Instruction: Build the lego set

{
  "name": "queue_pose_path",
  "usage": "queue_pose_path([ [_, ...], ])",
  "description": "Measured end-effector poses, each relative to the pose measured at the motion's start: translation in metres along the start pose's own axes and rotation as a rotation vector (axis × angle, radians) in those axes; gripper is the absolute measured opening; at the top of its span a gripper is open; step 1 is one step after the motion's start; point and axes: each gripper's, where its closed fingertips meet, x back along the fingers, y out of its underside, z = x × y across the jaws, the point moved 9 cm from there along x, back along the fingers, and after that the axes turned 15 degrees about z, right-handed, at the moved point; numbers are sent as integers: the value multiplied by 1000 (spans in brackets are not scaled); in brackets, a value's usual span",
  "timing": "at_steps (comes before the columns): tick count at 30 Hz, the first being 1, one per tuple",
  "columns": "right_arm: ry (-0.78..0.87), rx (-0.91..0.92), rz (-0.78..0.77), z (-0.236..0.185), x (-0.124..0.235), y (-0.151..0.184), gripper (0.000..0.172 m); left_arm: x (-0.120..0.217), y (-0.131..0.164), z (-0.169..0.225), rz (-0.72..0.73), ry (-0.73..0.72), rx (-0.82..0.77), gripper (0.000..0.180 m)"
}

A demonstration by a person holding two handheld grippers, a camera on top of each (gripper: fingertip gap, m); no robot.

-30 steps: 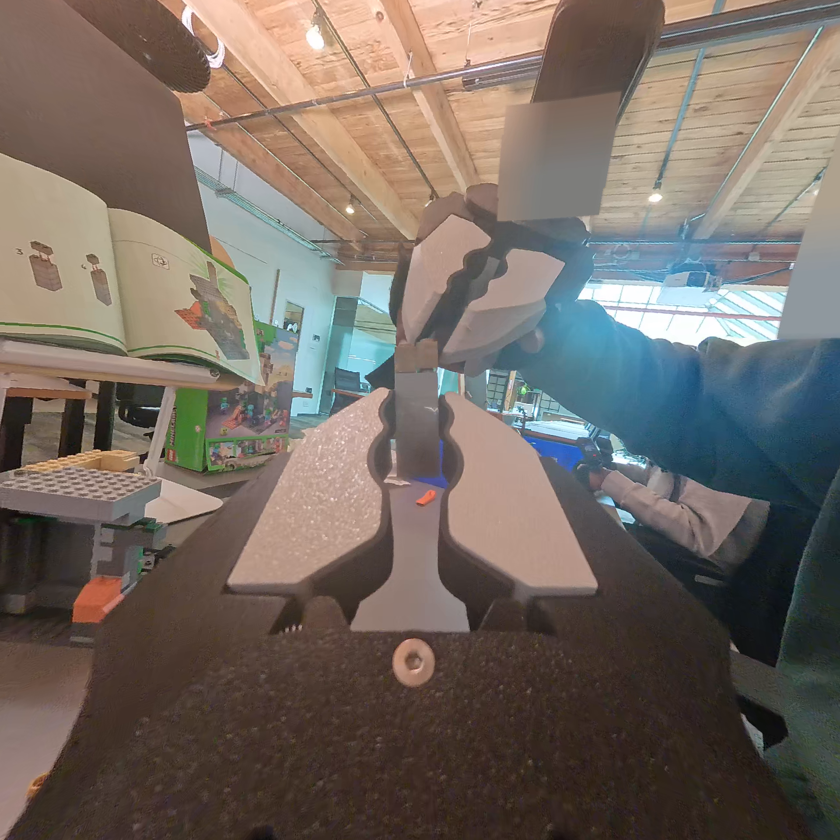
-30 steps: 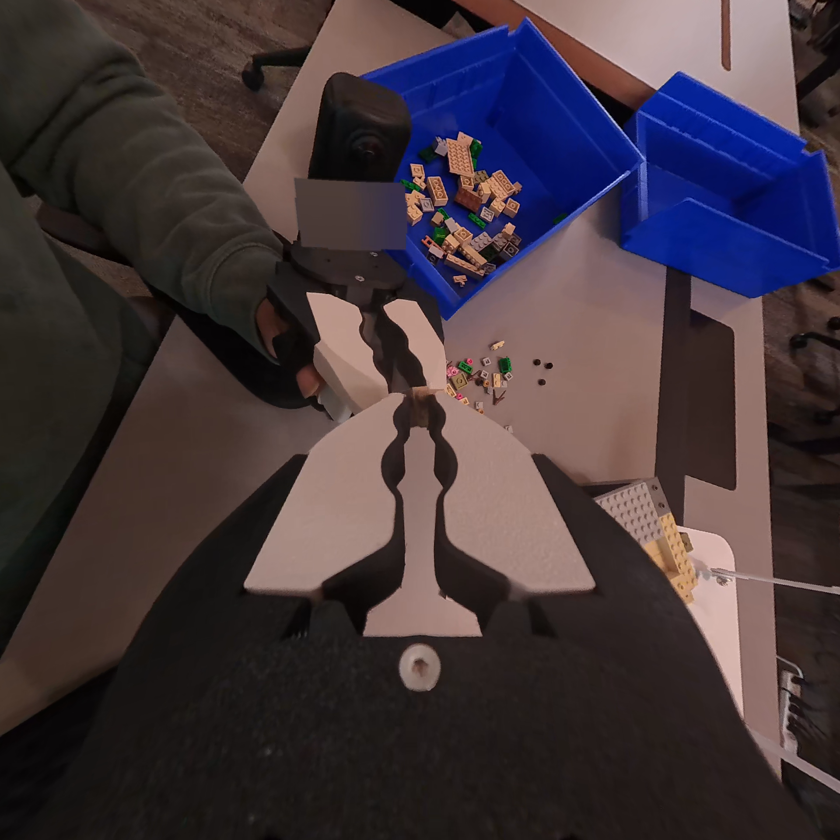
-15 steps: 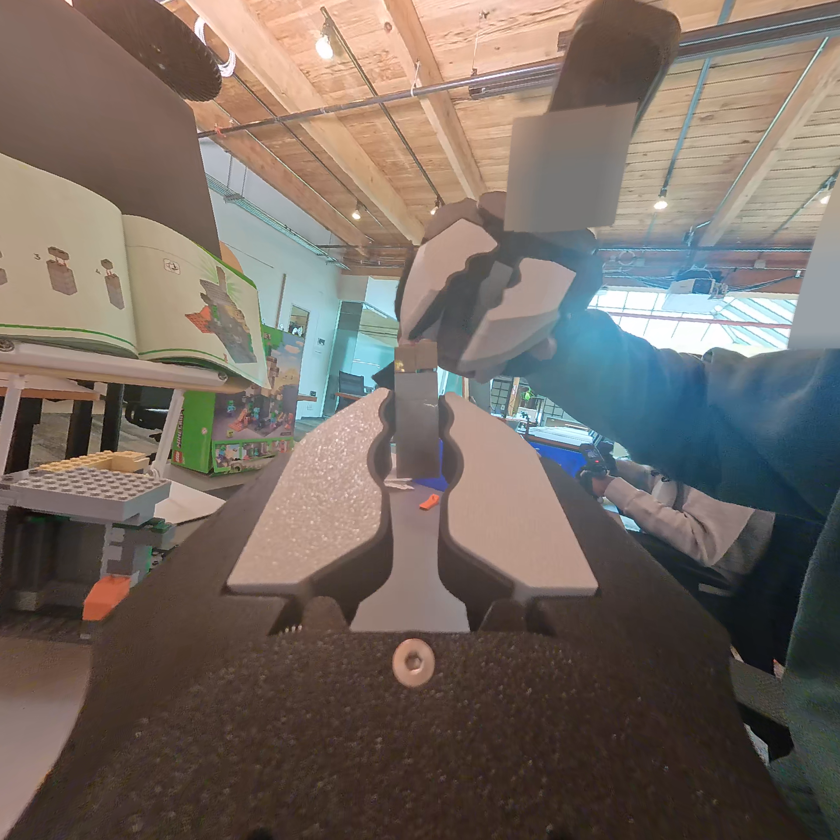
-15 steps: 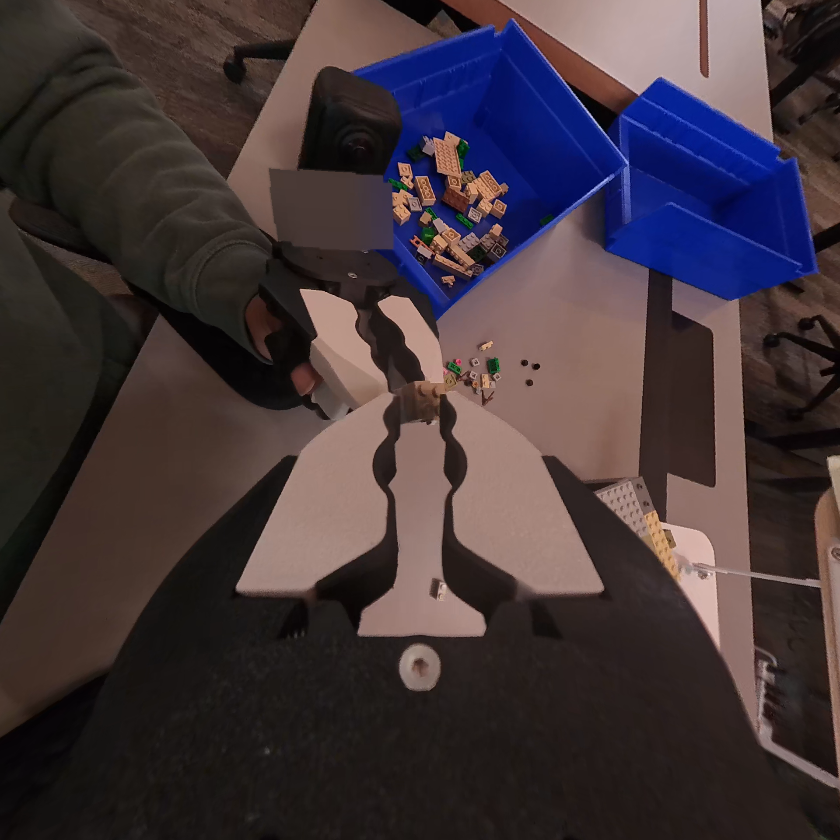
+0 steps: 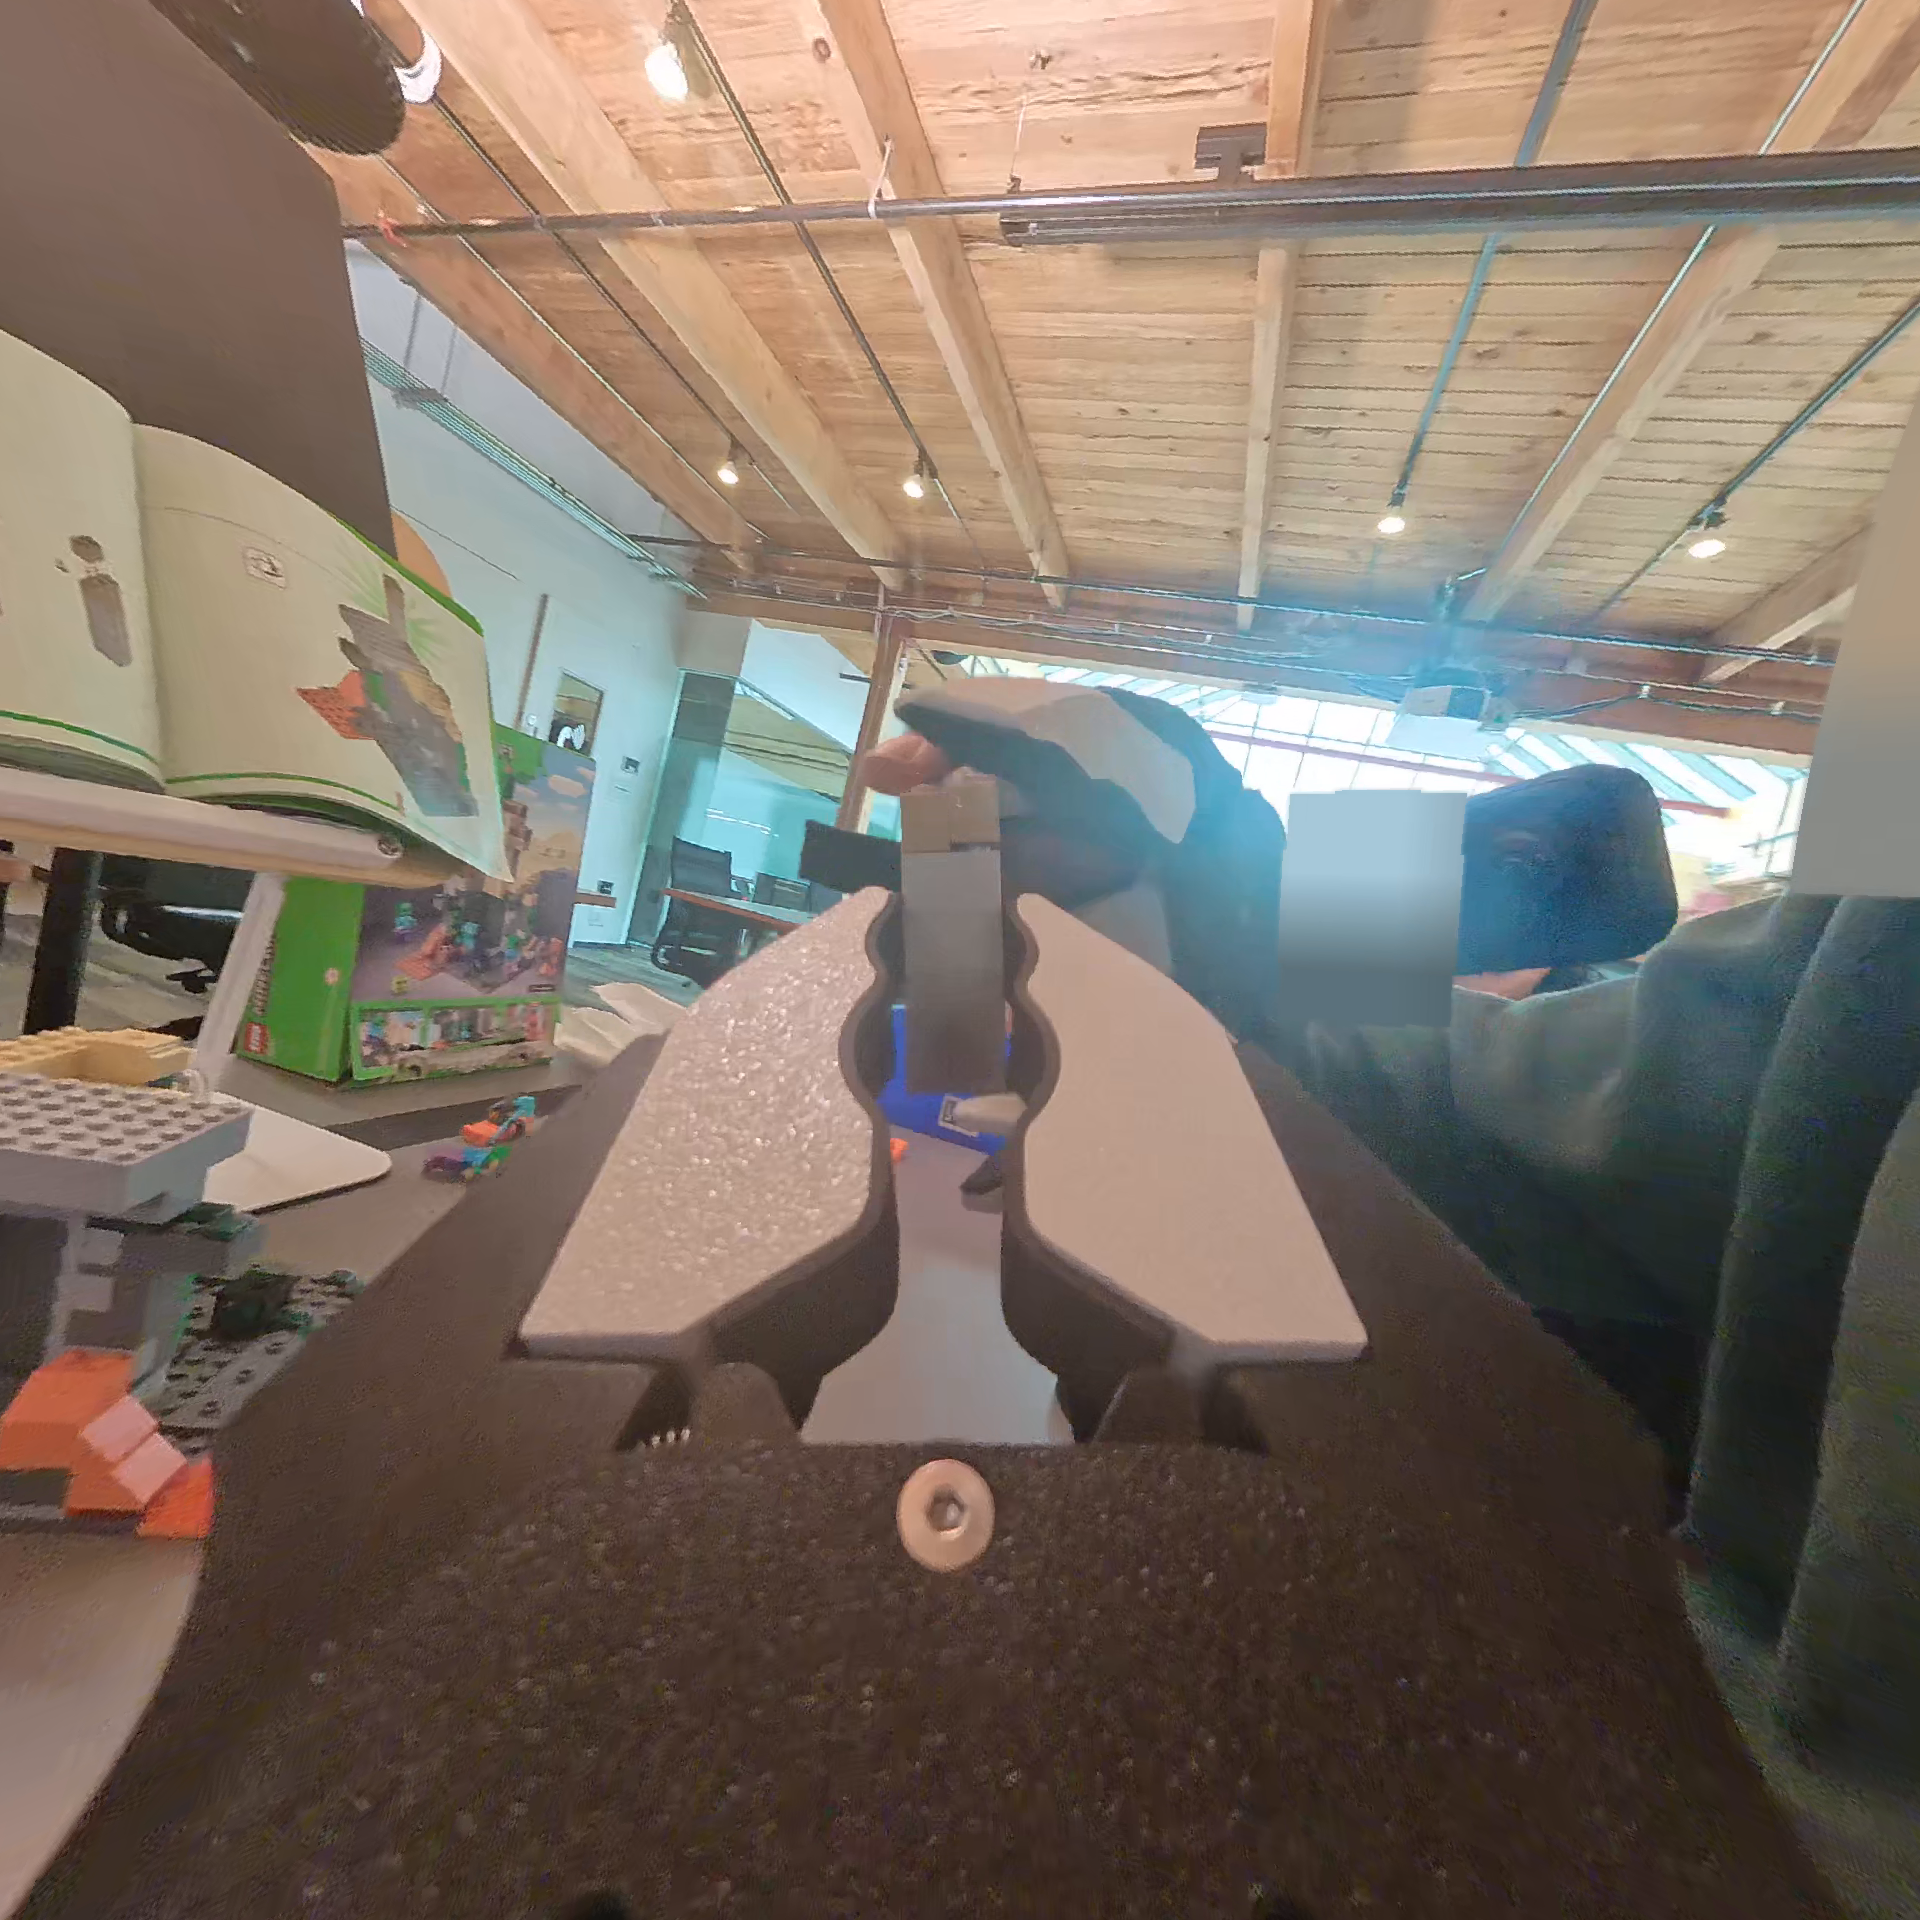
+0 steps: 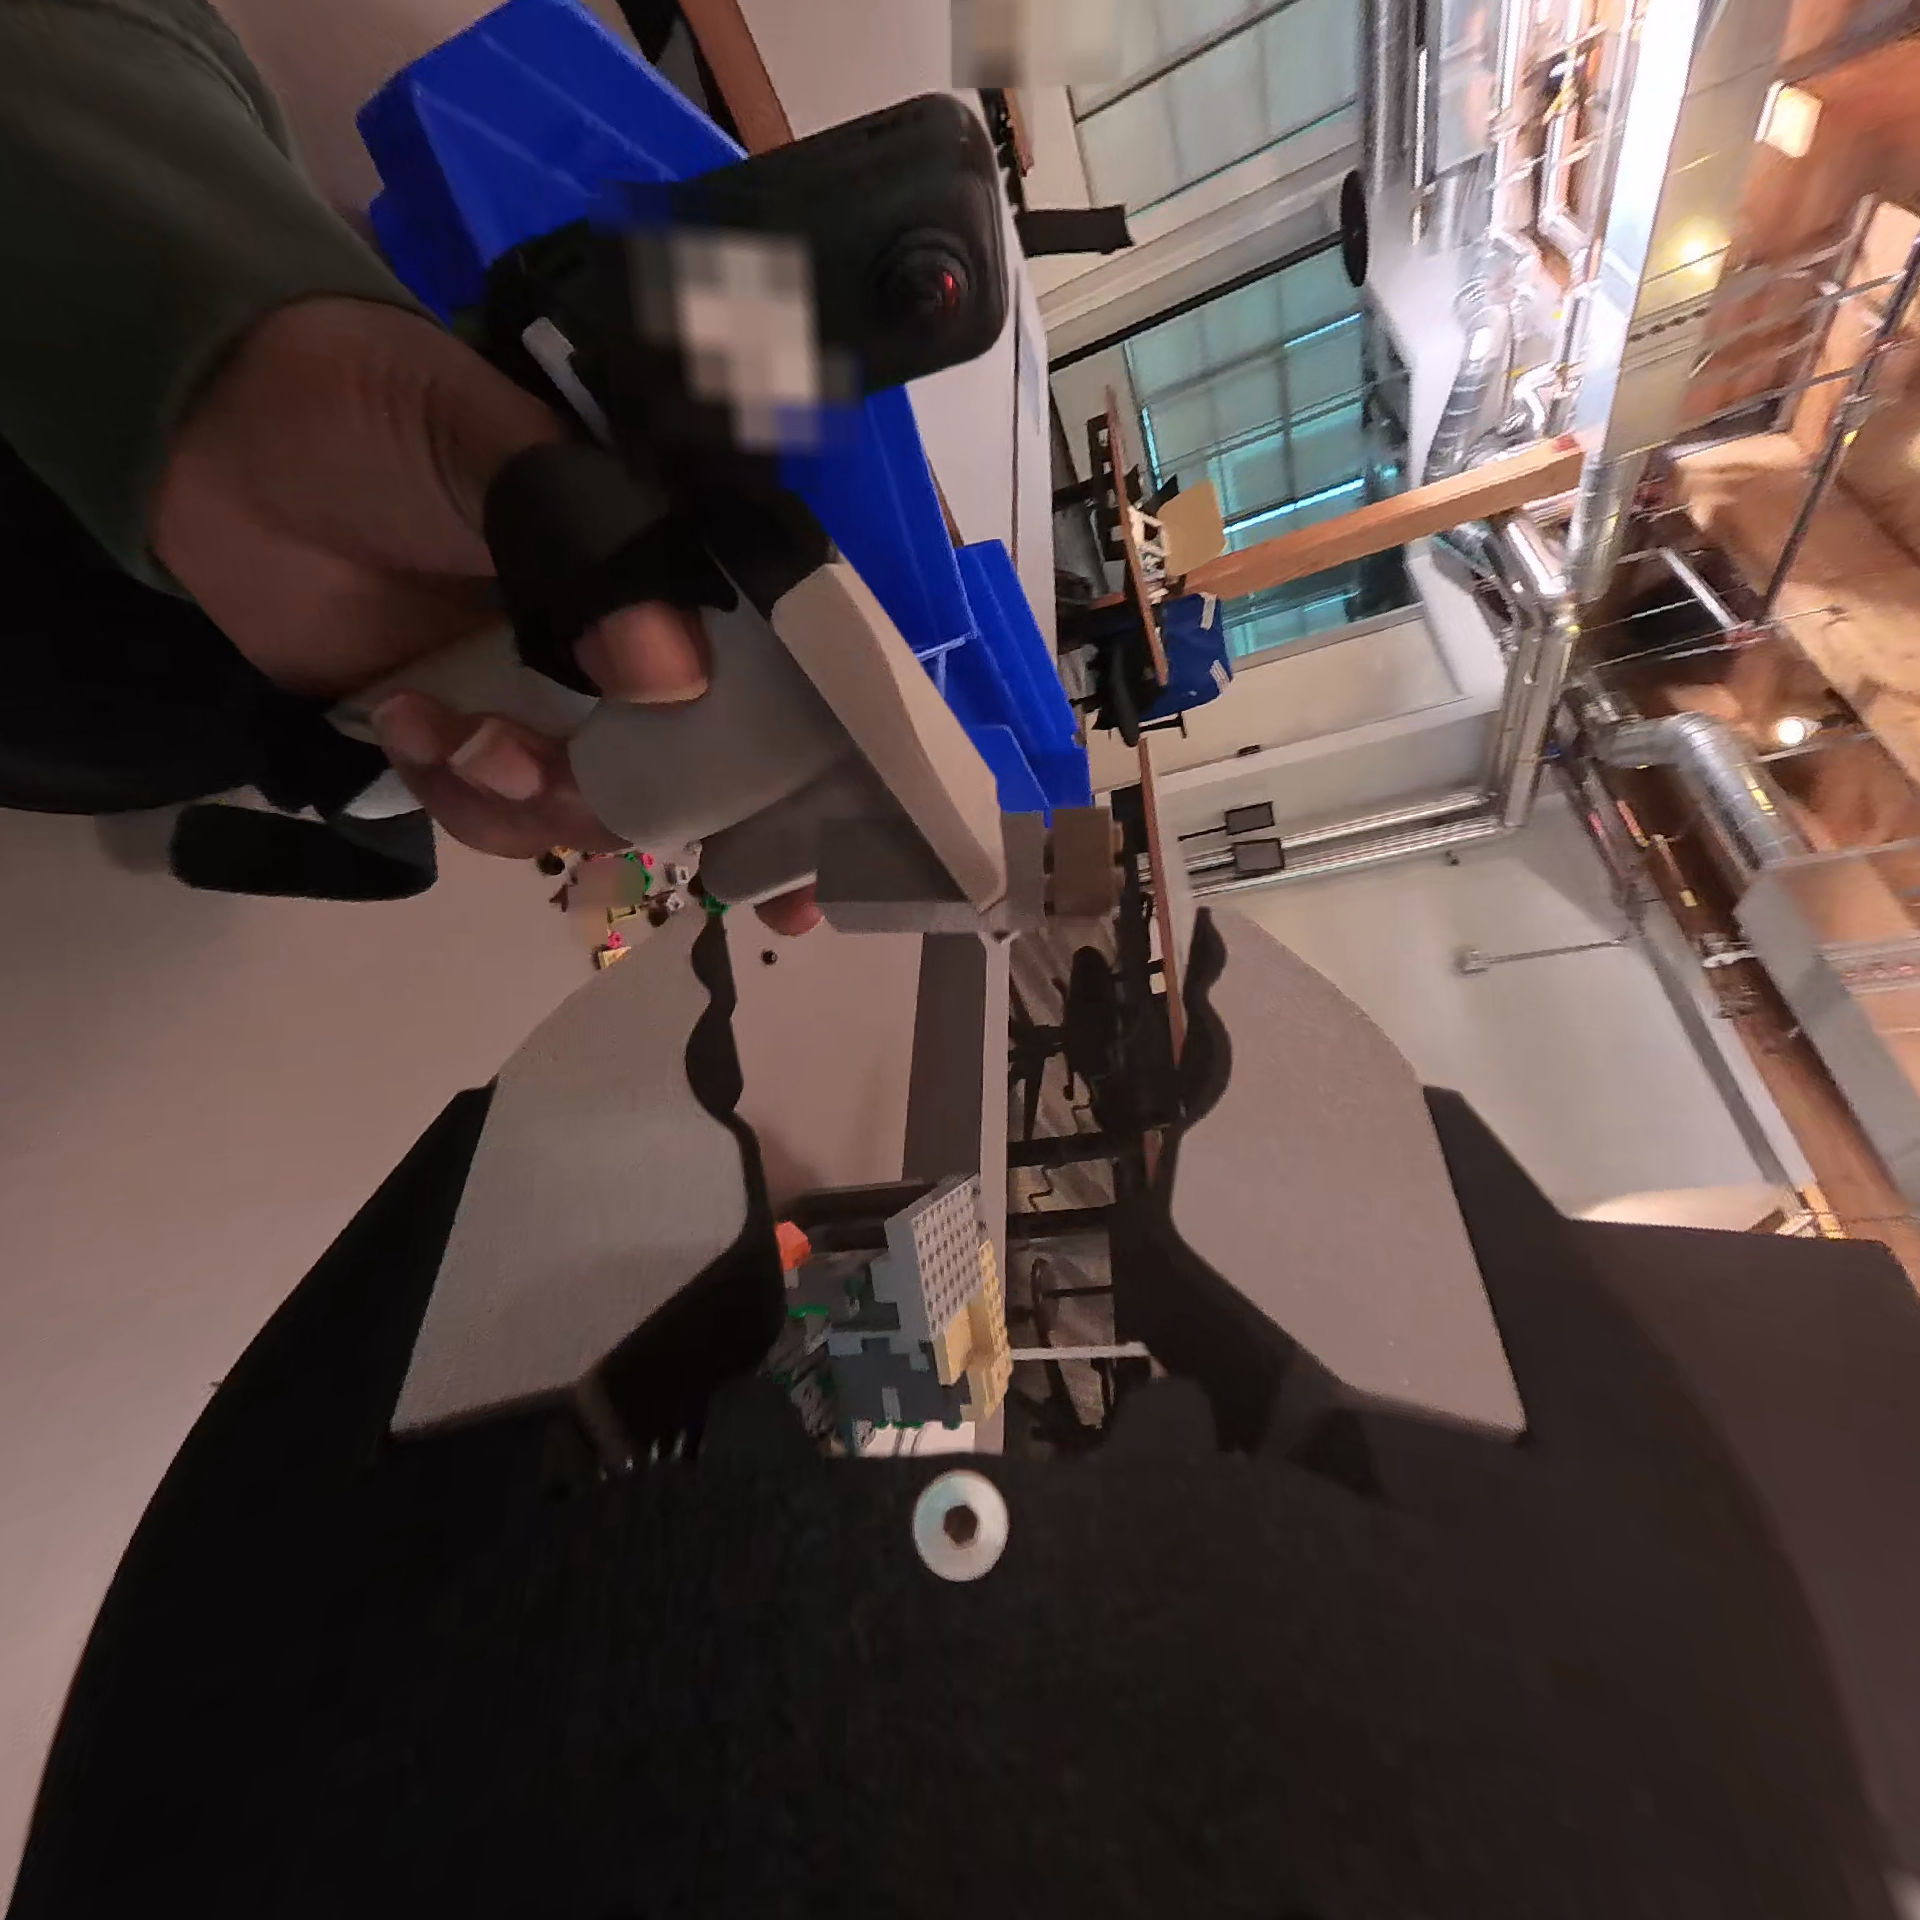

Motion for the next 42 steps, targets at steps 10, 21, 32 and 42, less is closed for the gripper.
queue_pose_path([
  [10, -34, 49, 45, -6, -4, 0, 75, -5, 5, 3, -44, 19, 52, 17],
  [21, 47, 16, 47, -7, -4, 0, 60, -4, 6, 3, -61, 12, 138, 17],
  [32, 101, -26, 64, -6, -3, -4, 60, -6, 4, 4, -19, 34, 239, 17],
  [42, 72, -16, 47, -2, -2, -6, 59, -6, 4, 5, -24, 35, 224, 17],
])
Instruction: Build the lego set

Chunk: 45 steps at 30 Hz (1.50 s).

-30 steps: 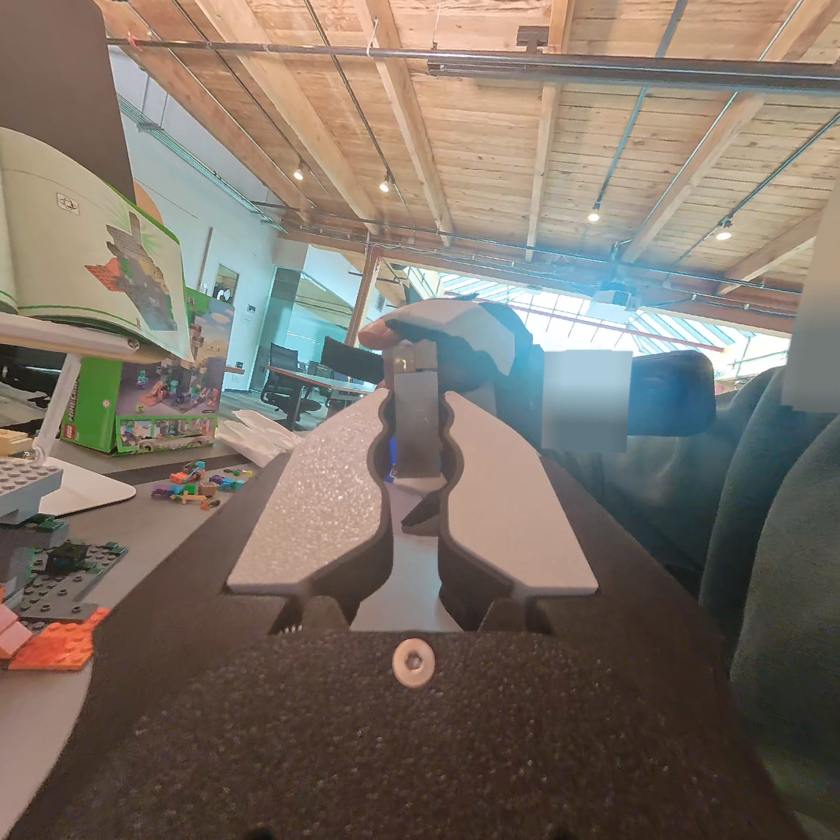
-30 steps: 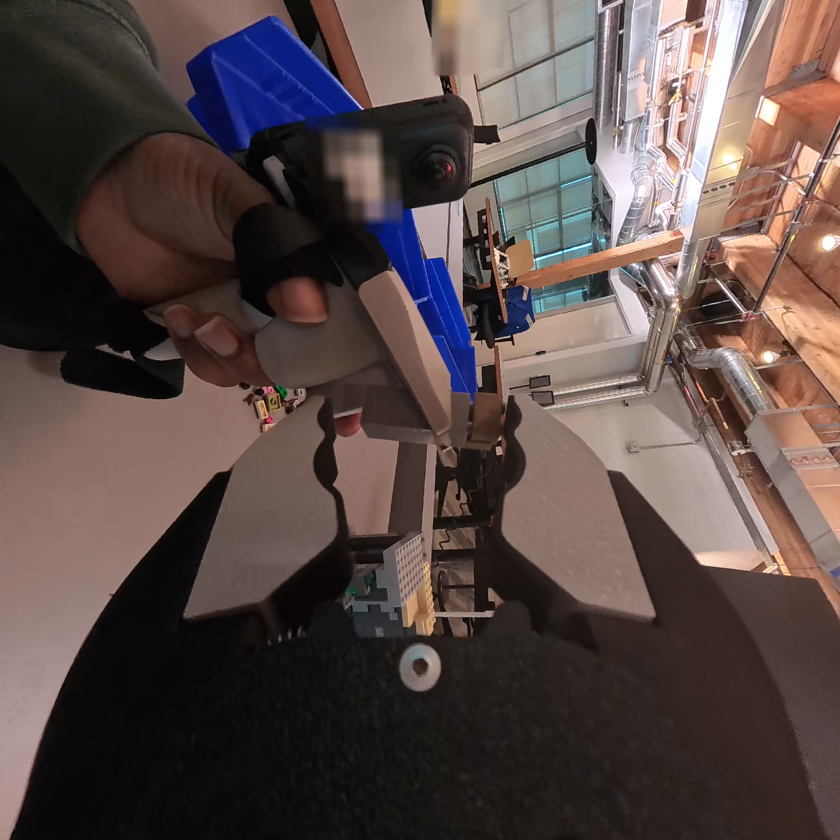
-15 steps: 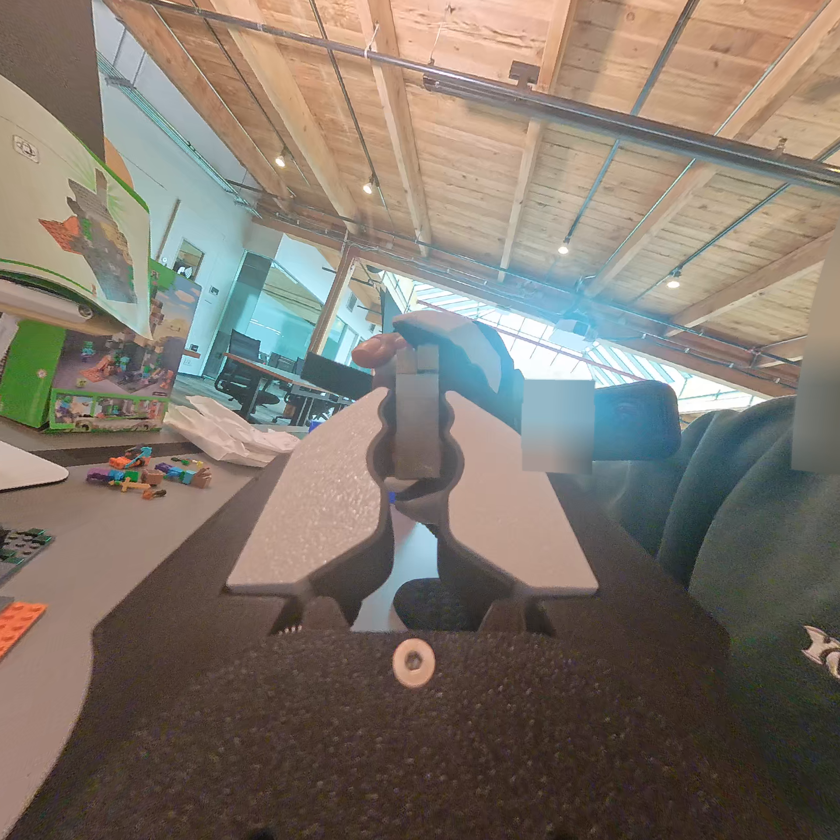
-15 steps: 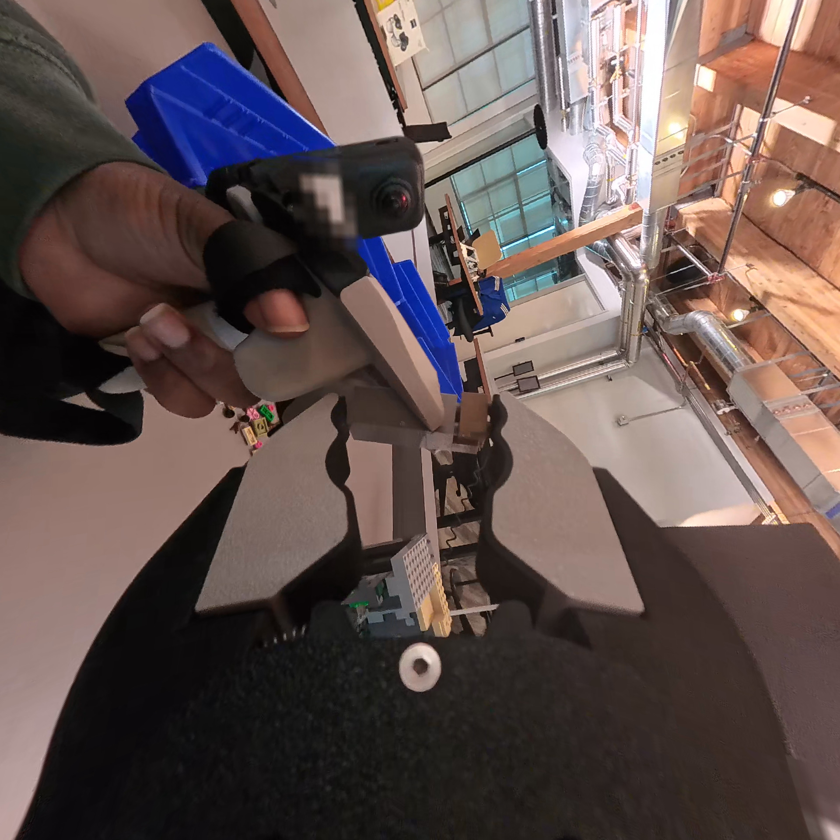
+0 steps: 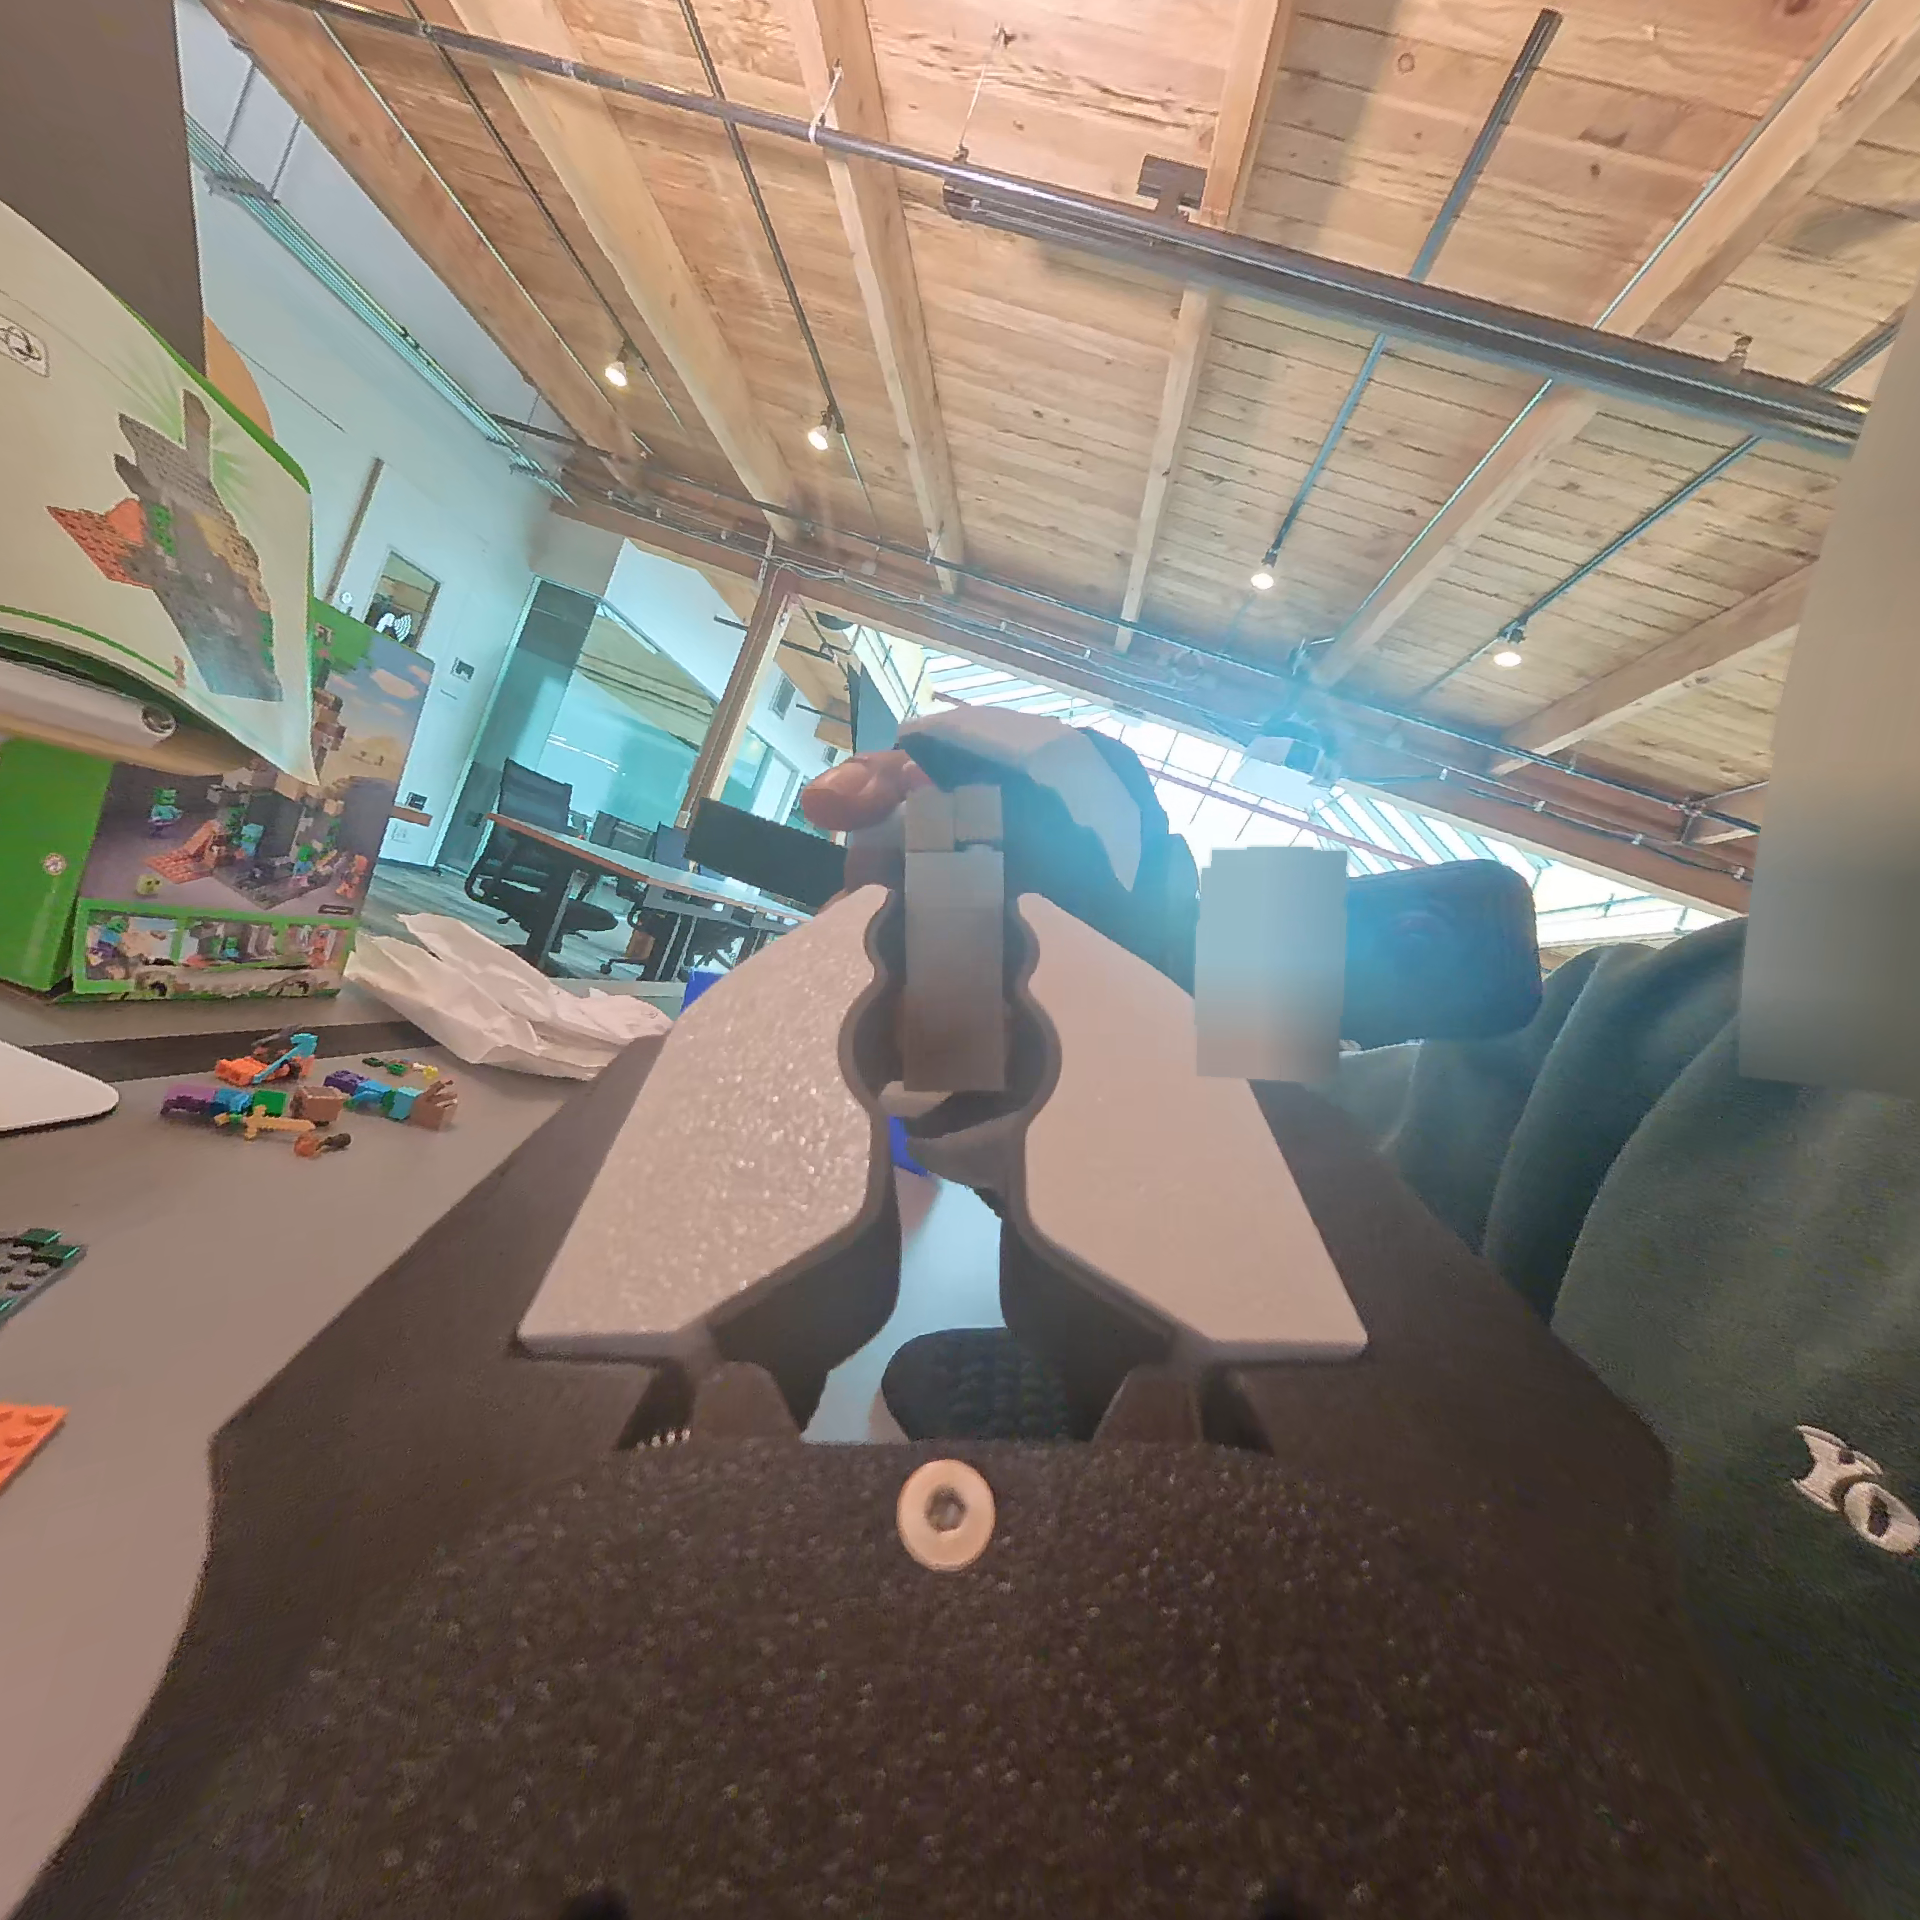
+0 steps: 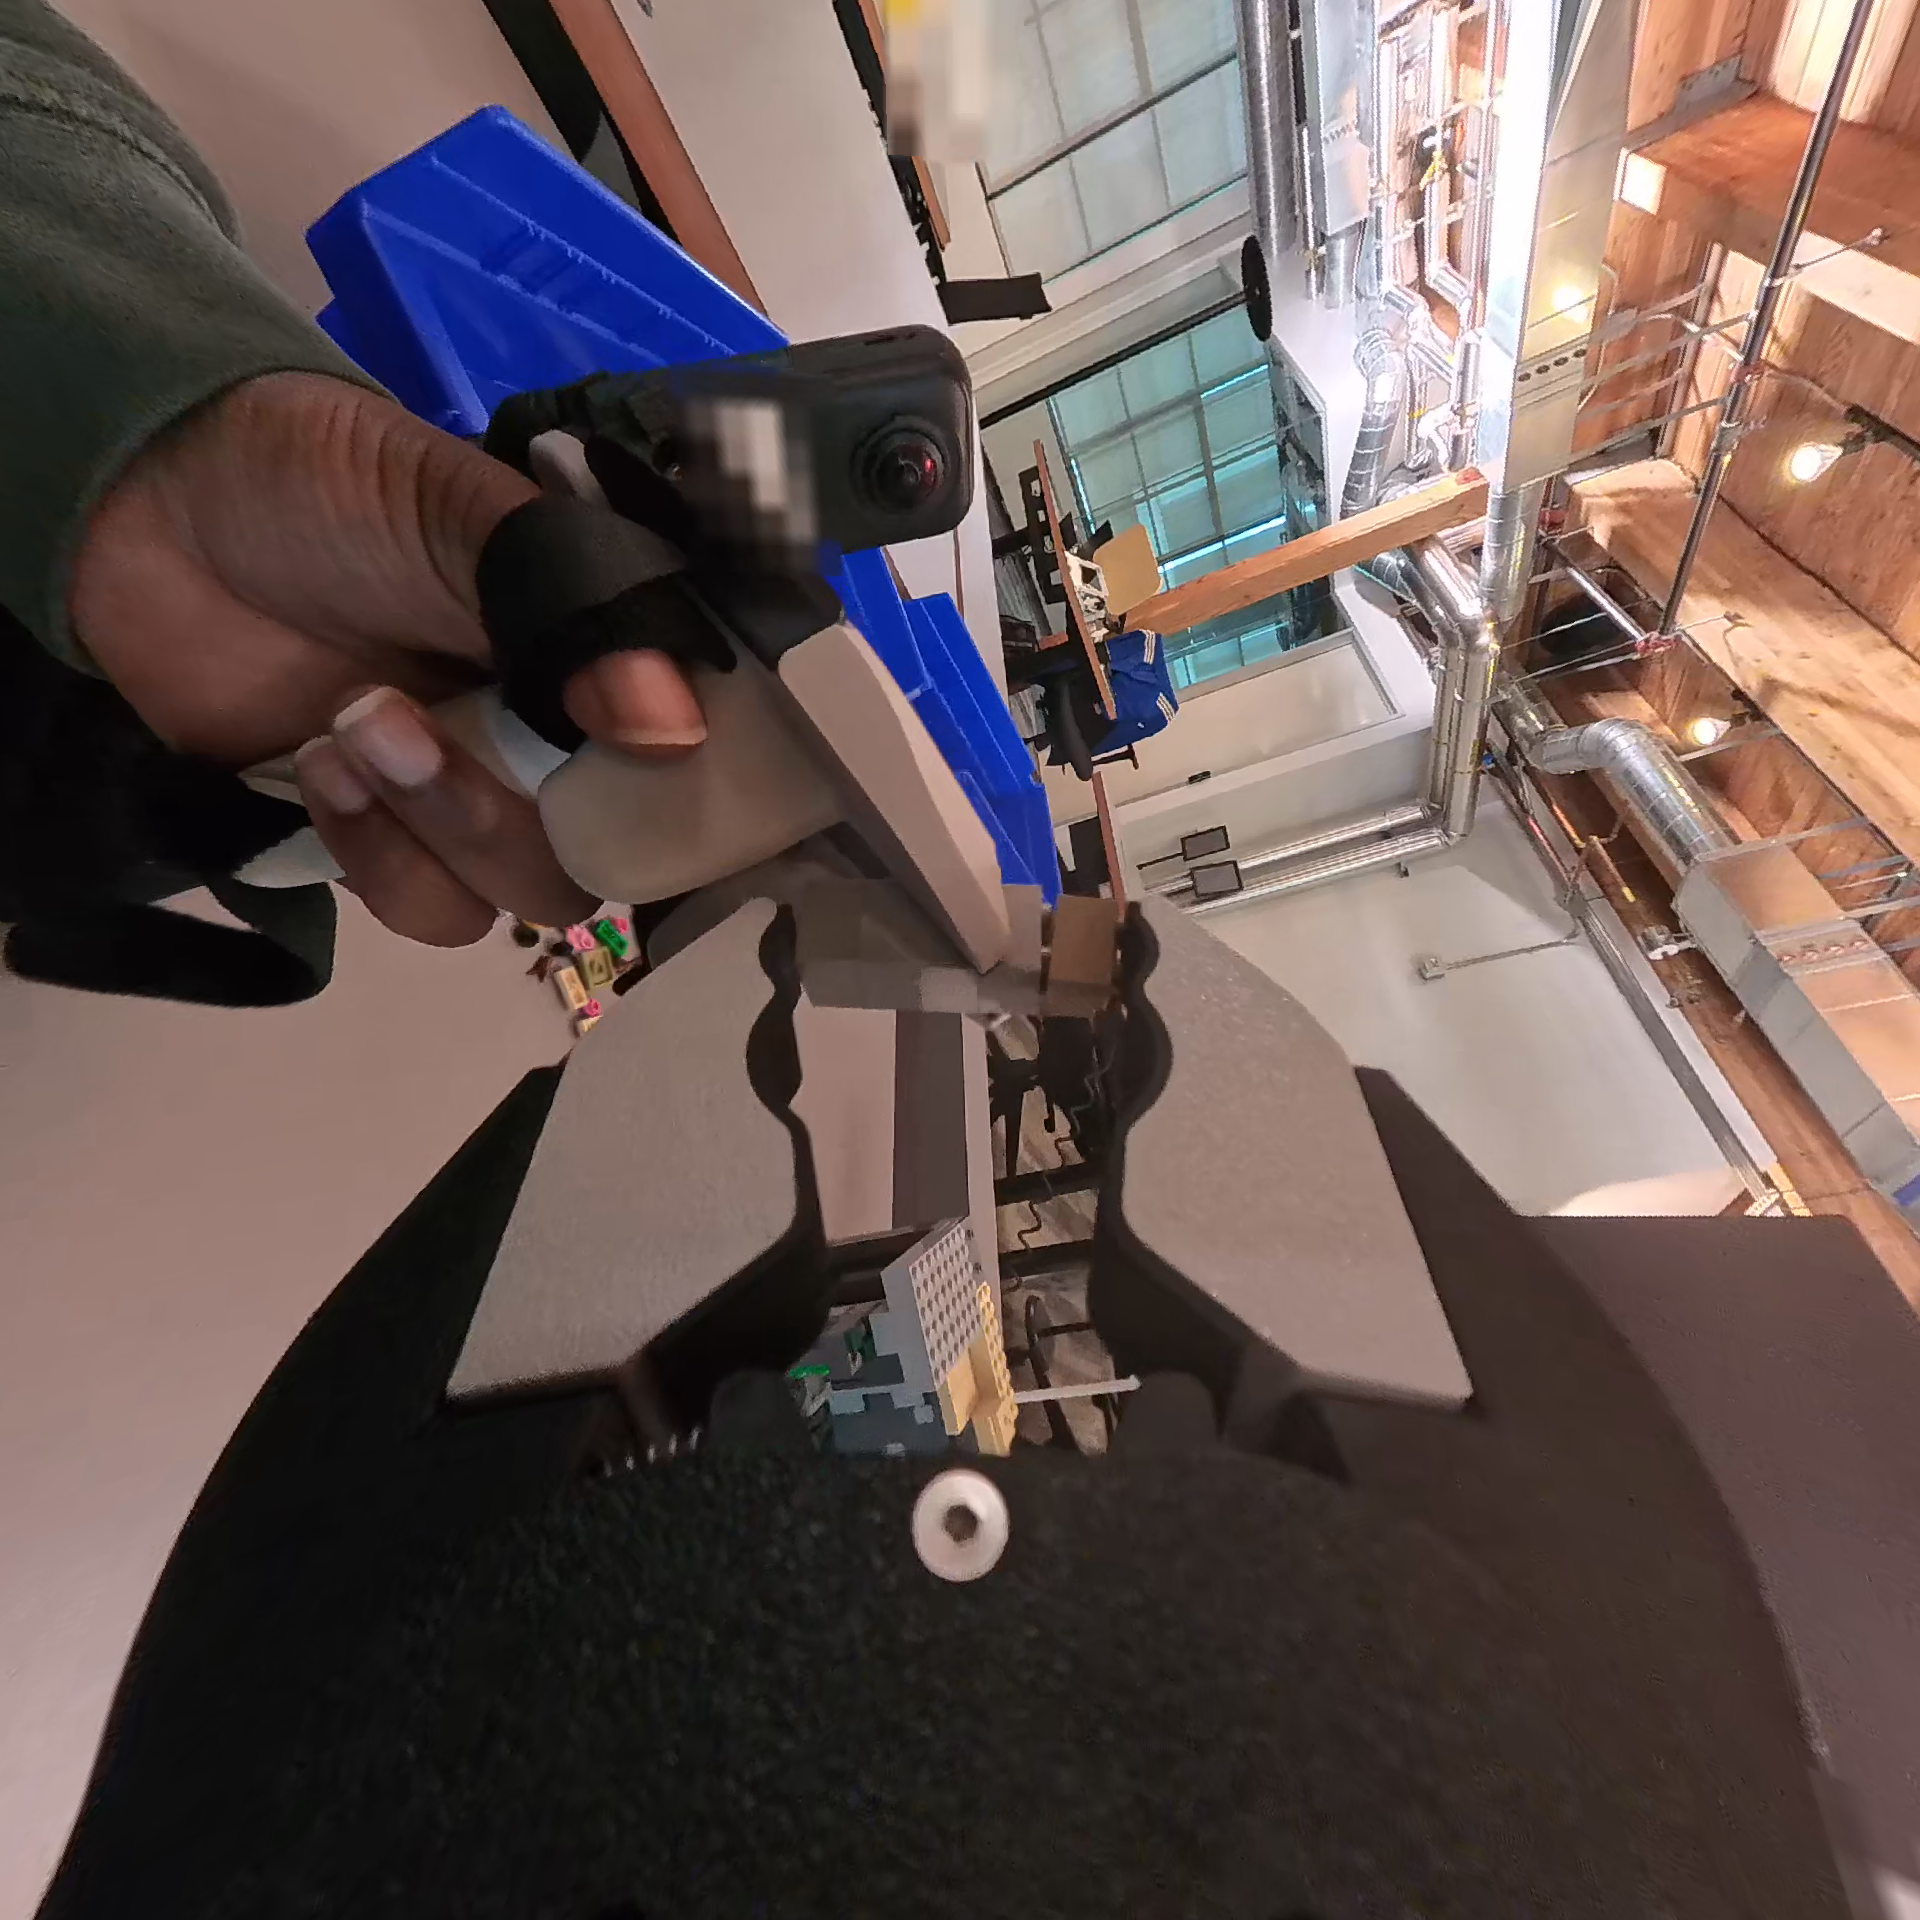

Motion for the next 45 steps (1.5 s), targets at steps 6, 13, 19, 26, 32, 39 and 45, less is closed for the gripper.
queue_pose_path([
  [6, -15, -13, 1, 0, 0, 0, 60, 0, 1, 1, -12, -2, -4, 17],
  [13, 17, -54, 3, -1, 0, -2, 58, 0, 0, 2, -12, -4, 15, 17],
  [19, -10, -106, -10, -5, 2, 2, 57, 2, 3, 0, -62, -21, 36, 17],
  [26, -23, -161, -31, -9, 6, 4, 57, 3, 9, -4, -104, -30, 82, 17],
  [32, -30, -166, -55, -16, 10, 8, 57, 4, 14, -9, -152, -30, 104, 17],
  [39, 14, -263, -53, -2, 23, 11, 67, 4, 15, -17, -160, -51, 28, 17],
  [45, 86, -528, -109, 1, 60, 43, 49, 9, 22, -23, -238, -109, -147, 17],
])
